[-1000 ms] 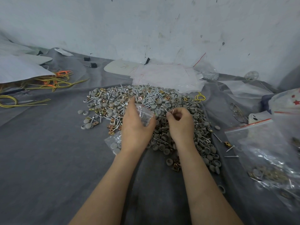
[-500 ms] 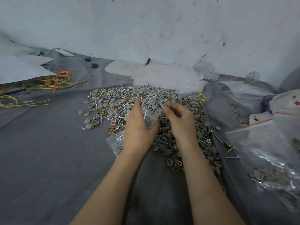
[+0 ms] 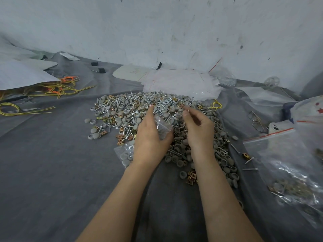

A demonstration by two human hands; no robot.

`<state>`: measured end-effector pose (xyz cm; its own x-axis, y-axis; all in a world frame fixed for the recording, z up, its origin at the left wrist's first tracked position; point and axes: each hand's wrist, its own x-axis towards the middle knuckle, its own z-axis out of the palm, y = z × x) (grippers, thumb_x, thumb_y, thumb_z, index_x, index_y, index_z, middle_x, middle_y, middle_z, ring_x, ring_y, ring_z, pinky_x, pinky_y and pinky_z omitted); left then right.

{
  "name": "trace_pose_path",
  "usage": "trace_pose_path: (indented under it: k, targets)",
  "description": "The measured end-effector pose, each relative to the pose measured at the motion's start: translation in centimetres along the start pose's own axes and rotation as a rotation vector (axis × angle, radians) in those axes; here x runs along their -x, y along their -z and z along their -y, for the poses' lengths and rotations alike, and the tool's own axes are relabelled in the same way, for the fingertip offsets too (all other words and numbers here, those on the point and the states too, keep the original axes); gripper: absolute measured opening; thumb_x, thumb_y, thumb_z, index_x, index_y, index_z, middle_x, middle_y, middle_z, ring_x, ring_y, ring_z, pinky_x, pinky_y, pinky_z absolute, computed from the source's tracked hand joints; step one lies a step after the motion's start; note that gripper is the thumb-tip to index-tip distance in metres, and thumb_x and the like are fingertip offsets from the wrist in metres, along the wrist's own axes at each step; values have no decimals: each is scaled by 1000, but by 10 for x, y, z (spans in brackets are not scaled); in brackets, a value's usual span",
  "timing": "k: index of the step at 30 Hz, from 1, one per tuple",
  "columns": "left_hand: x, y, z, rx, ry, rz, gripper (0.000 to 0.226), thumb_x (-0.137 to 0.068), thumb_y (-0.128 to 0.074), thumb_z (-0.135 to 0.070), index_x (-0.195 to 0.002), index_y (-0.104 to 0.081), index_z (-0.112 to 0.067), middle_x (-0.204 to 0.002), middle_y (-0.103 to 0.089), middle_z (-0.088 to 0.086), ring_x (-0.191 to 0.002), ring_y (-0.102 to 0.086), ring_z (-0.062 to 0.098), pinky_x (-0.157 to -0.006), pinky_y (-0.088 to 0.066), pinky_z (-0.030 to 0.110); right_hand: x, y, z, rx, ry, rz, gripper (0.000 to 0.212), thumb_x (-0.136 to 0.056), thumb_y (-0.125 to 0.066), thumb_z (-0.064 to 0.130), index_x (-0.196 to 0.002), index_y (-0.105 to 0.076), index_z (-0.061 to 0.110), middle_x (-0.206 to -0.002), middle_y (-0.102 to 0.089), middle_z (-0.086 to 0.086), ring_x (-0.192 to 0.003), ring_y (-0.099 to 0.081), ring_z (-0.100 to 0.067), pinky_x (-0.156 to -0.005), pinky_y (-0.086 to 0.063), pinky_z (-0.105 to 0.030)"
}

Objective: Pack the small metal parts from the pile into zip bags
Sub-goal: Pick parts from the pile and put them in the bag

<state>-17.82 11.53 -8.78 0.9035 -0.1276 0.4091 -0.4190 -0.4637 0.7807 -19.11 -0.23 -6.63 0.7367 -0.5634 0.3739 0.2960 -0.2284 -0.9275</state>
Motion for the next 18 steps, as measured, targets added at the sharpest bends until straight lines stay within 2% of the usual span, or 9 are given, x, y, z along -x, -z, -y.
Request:
trace_pose_path:
  k: [2, 4, 6, 10, 14, 16, 18]
  targets:
    - [0, 0, 1, -15, -10, -5, 88, -81, -72, -26, -150, -17, -21, -145, -41, 4, -131, -41, 22, -107, -39, 42, 0, 0, -1, -35, -22, -72, 21, -89, -64, 15, -110, -66, 17, -81, -64, 13, -70, -60, 9, -71, -51, -17]
    - [0, -1, 0, -28, -18, -9, 89, -81, -73, -26, -150, -17, -21, -147, -39, 3, -133, -38, 20, -107, -37, 37, 1, -1, 0, -66, -30, -92, 14, -88, -65, 13, -102, -63, 17, -78, -65, 11, -69, -61, 9, -70, -50, -17]
    - [1, -1, 0, -41, -27, -4, 88, -82, -72, -26, -150, -17, -20, -148, -37, 3, -134, -36, 20, -107, -35, 35, 2, -3, 1, -89, -24, -66, 12, -88, -65, 10, -91, -60, 19, -77, -68, 8, -74, -65, 4, -72, -49, -17]
    - [1, 0, -2, -36, -42, 6, 88, -82, -71, -21, -151, -17, -15, -147, -39, 7, -131, -40, 23, -106, -38, 38, 6, -8, 2, -100, 20, 85, 14, -87, -65, 9, -85, -58, 20, -72, -71, 13, -81, -68, -1, -74, -49, -14]
    - [1, 1, -3, -9, -30, 9, 87, -83, -71, -24, -150, -17, -16, -146, -40, 8, -130, -42, 25, -104, -41, 44, 9, -10, 5, 26, 33, 265, 9, -92, -60, 20, -87, -62, 27, -80, -72, 12, -84, -67, 0, -78, -50, -16]
    - [0, 3, -3, 19, -10, -6, 87, -83, -70, -25, -150, -17, -17, -142, -45, 9, -125, -49, 26, -101, -43, 46, 7, -6, 9, 111, 50, 235, 7, -93, -58, 22, -90, -63, 25, -86, -70, 10, -86, -65, 1, -81, -49, -16]
    - [-1, 5, -3, 59, 22, -25, 88, -82, -70, -27, -150, -15, -22, -138, -49, 8, -121, -52, 27, -100, -45, 46, 3, 4, 15, 278, 67, 207, 6, -92, -60, 22, -91, -65, 23, -84, -65, 15, -81, -61, 2, -77, -50, -18]
